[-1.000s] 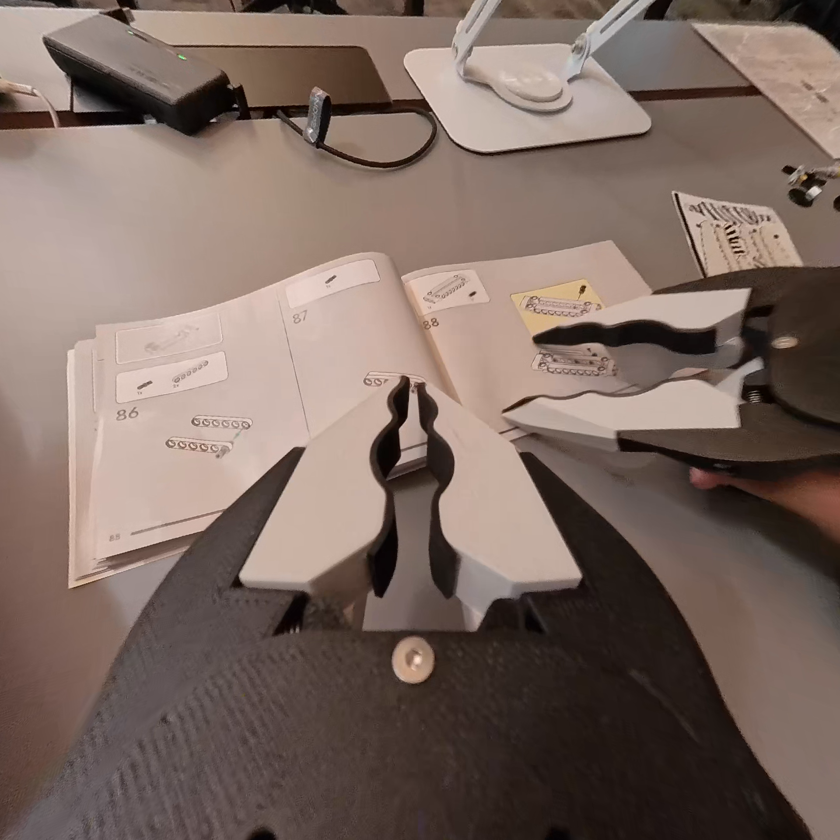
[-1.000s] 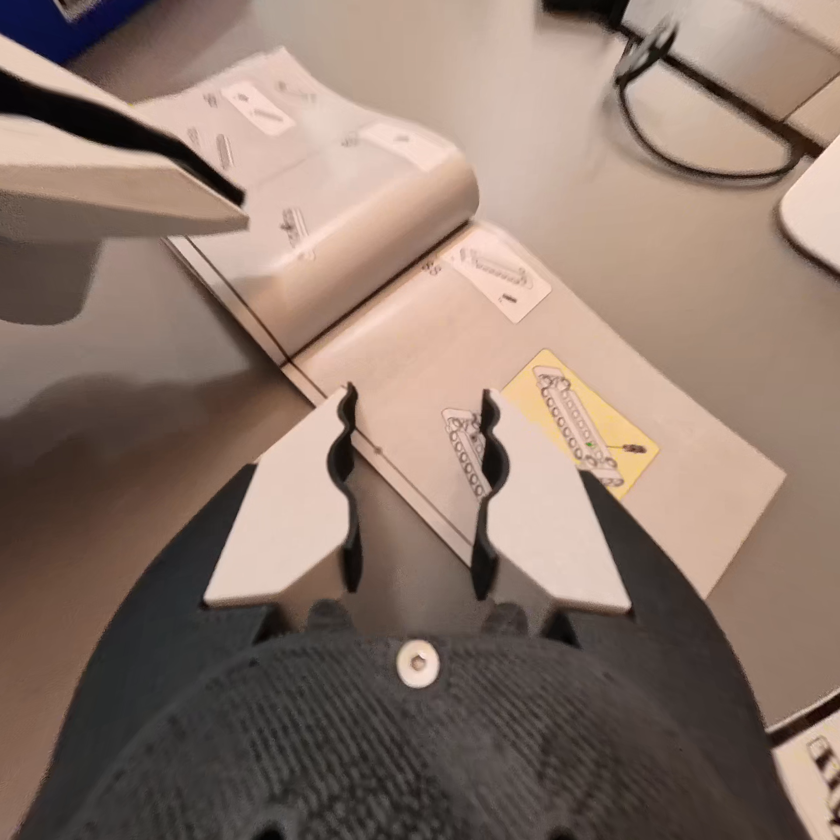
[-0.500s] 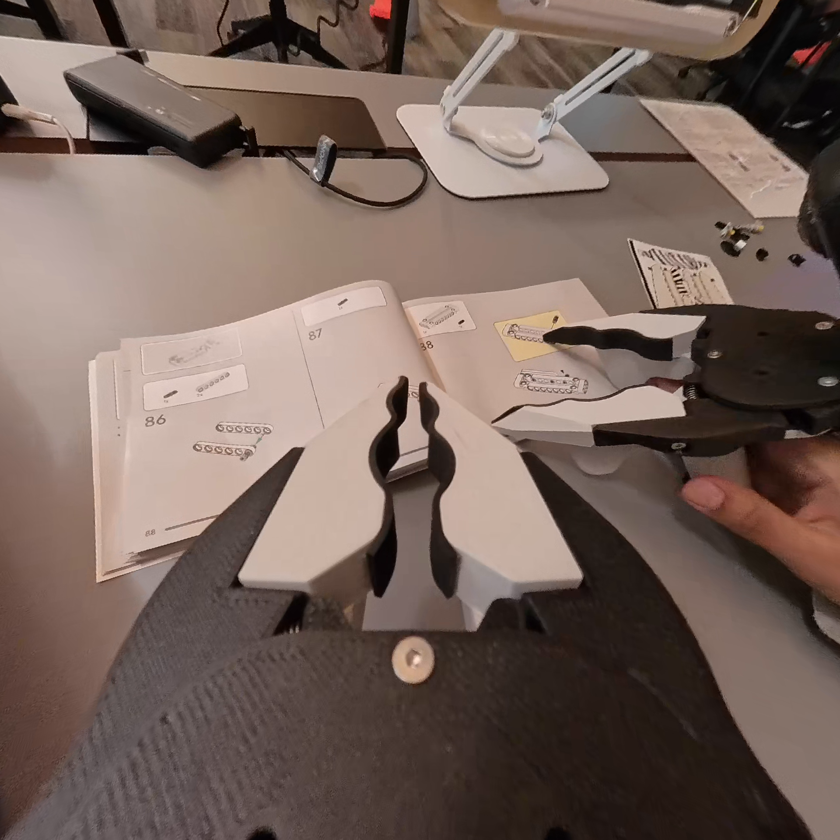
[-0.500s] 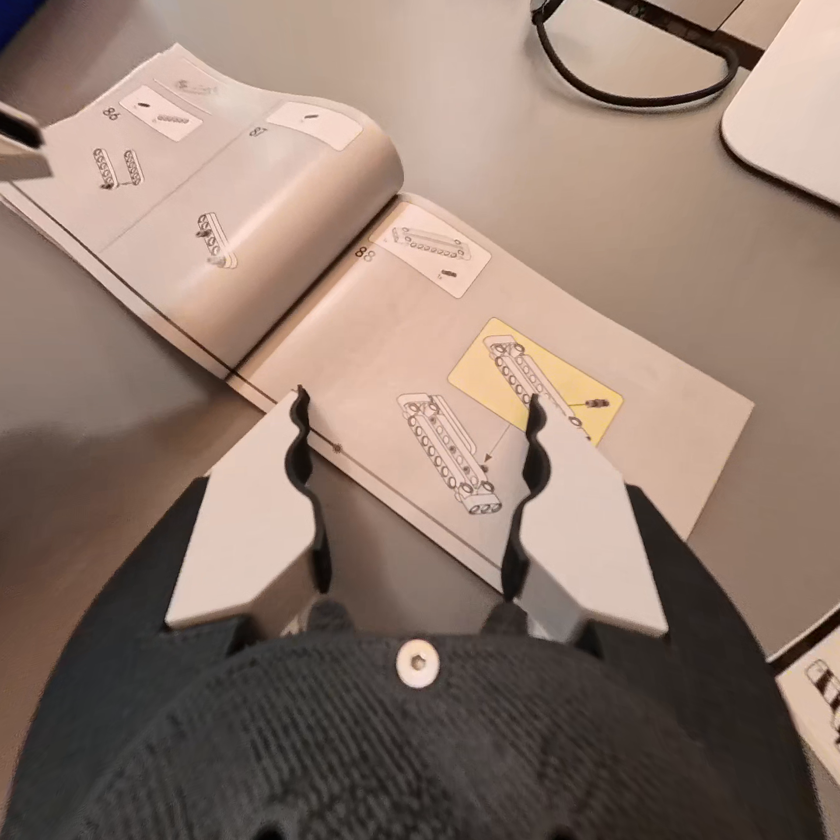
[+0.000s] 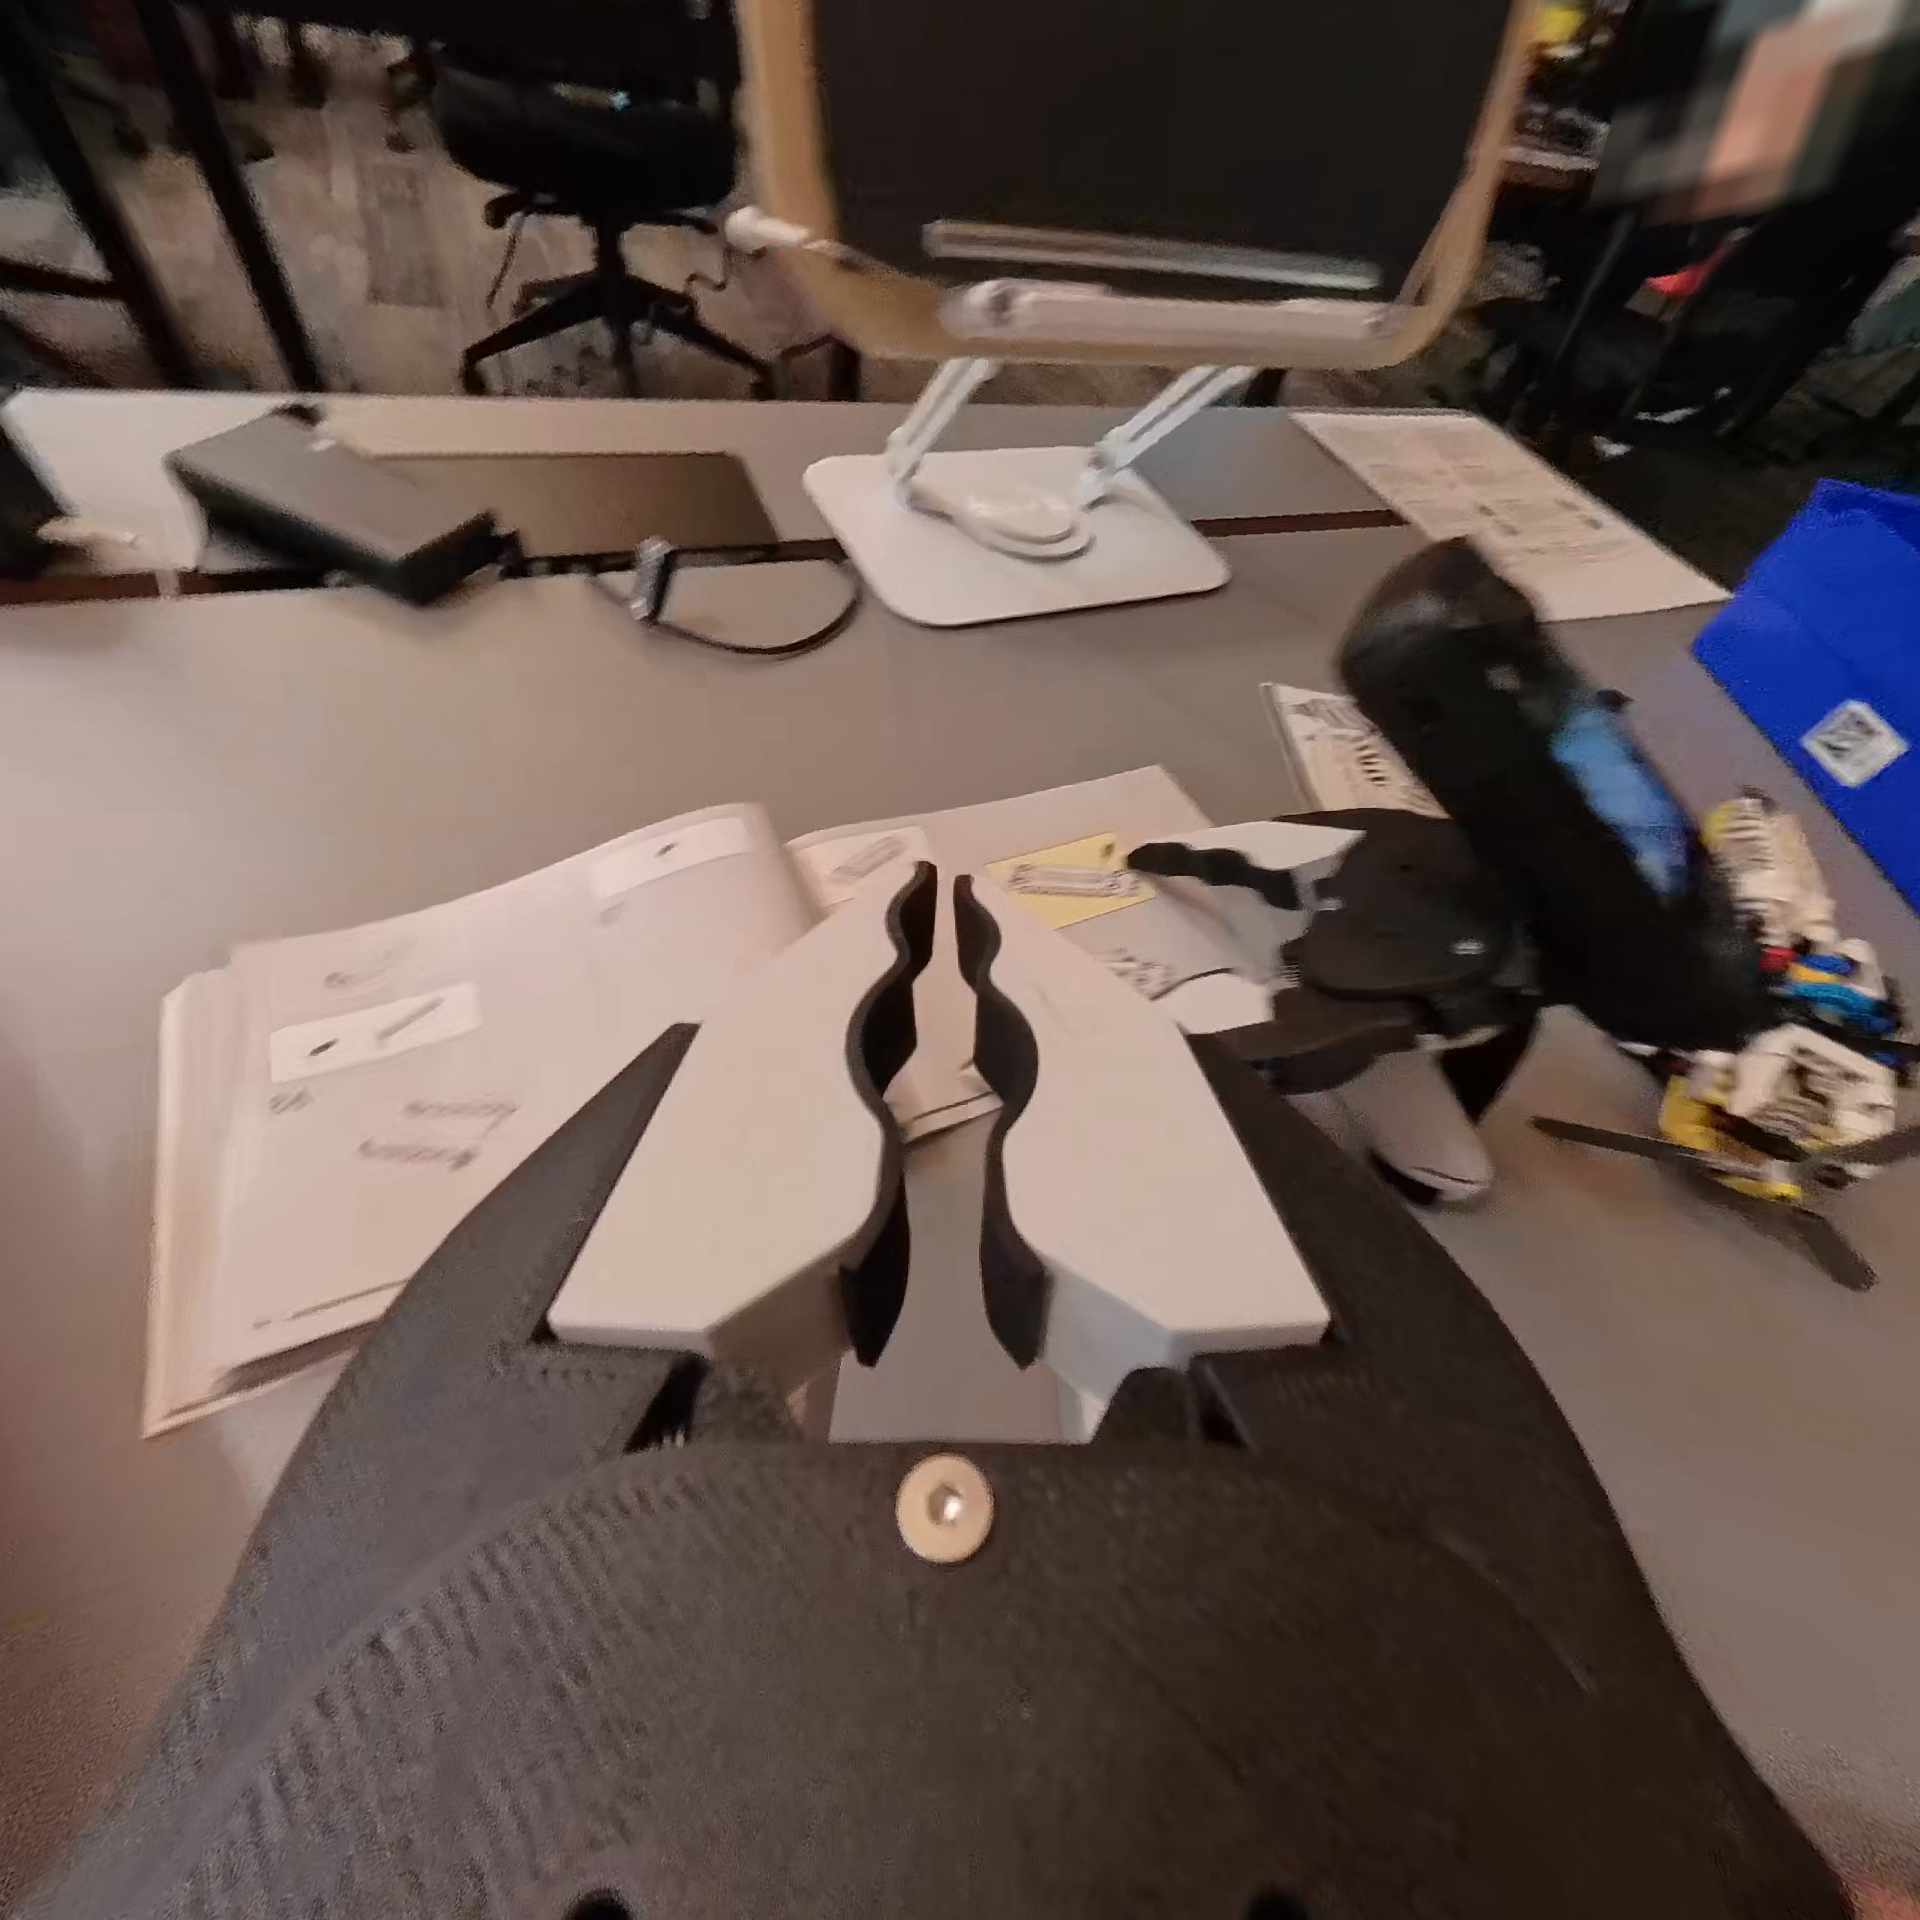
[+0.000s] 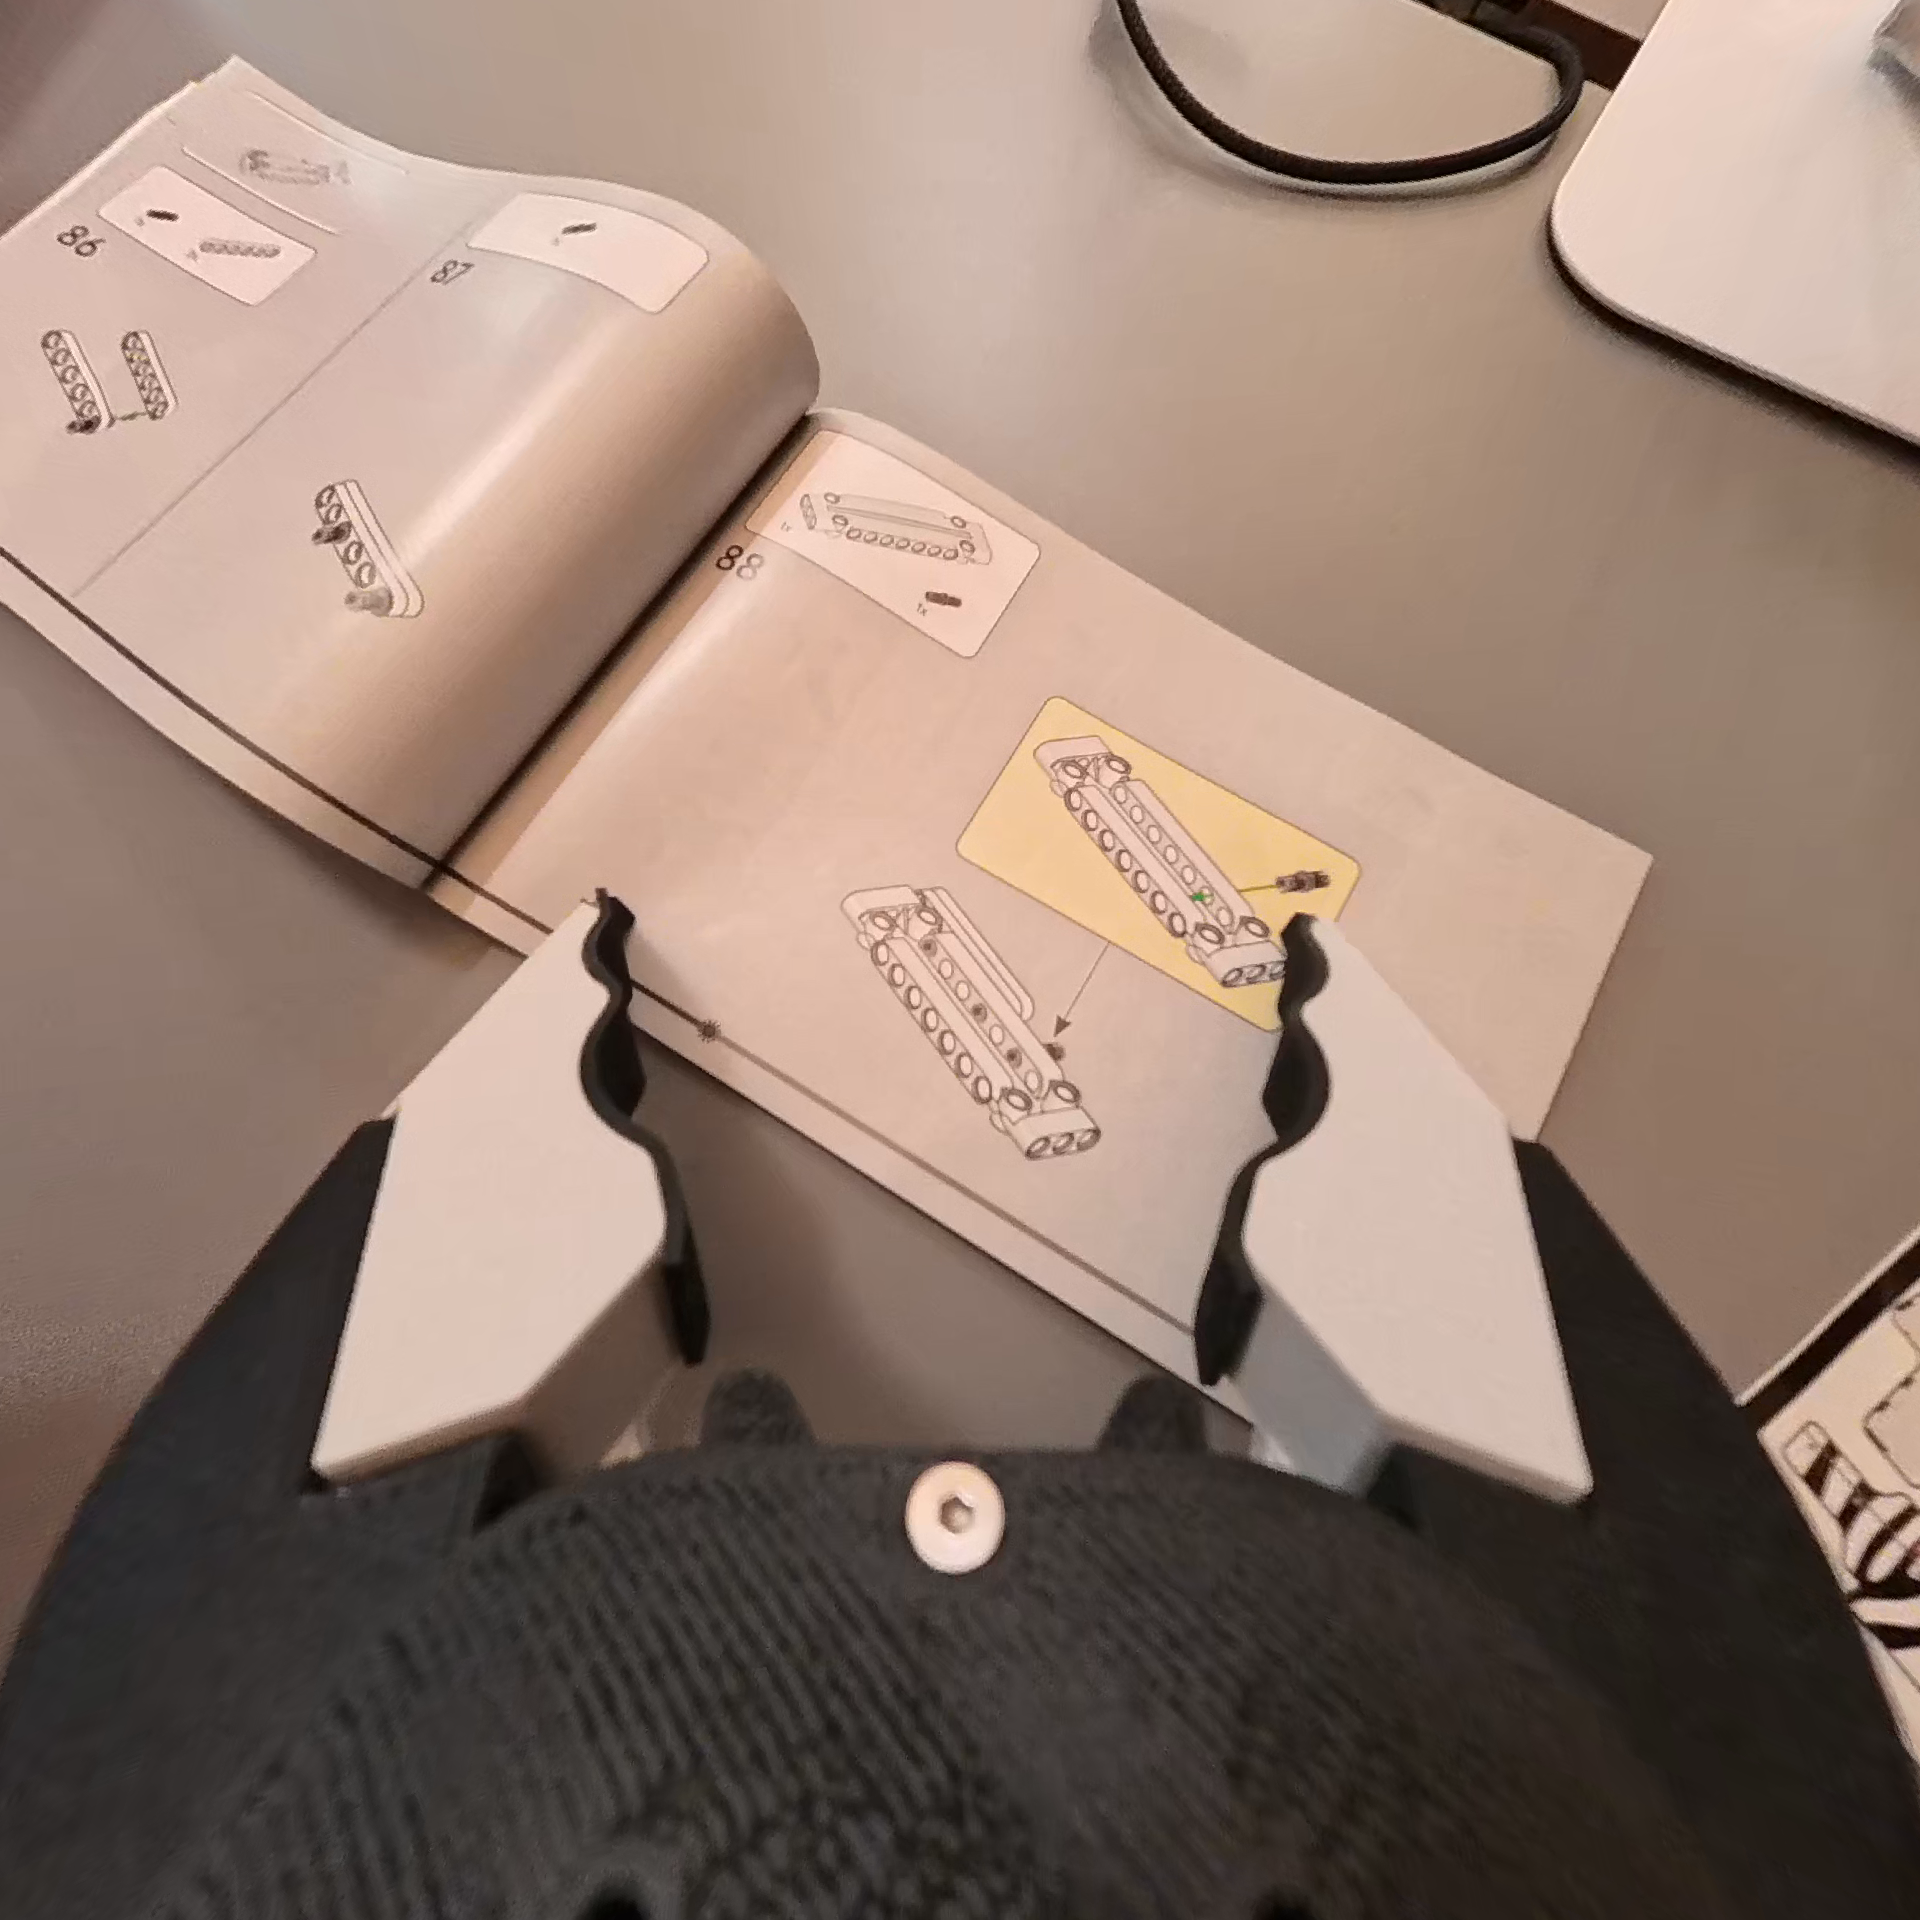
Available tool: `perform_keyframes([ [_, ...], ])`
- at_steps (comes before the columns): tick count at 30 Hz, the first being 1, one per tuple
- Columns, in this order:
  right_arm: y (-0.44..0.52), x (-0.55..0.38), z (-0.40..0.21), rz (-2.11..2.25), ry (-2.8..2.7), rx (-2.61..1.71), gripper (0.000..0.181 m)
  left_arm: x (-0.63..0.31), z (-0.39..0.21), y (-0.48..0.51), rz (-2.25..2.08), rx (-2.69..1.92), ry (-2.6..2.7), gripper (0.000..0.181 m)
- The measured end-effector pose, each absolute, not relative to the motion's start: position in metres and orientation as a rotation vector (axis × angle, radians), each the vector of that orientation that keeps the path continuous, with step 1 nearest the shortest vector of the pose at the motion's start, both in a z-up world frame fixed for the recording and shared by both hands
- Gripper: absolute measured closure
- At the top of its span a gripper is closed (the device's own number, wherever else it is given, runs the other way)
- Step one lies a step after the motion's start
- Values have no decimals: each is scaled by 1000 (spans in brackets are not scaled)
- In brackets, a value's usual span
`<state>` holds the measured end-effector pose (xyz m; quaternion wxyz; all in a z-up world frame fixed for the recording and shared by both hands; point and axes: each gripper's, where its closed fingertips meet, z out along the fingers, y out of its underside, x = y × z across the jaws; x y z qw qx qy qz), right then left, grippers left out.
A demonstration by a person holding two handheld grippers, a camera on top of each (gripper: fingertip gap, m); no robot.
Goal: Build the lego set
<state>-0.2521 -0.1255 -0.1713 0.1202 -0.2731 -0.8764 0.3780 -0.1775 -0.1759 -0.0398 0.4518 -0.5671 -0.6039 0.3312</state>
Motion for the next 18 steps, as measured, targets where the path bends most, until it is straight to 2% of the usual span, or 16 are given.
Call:
perform_keyframes([
  [1, -125, -252, -171, 1106, -2561, -799, 59, -179, -34, -161, 797, -1420, -1445, 179],
  [5, -126, -252, -171, 1105, -2561, -798, 59, -176, -8, -109, 756, -1463, -1302, 180],
  [12, -126, -252, -171, 1105, -2561, -799, 58, -159, 41, -72, 958, -1473, -1133, 181],
  [18, -126, -252, -171, 1105, -2561, -799, 59, -147, 60, -39, 1012, -1488, -1026, 181],
])
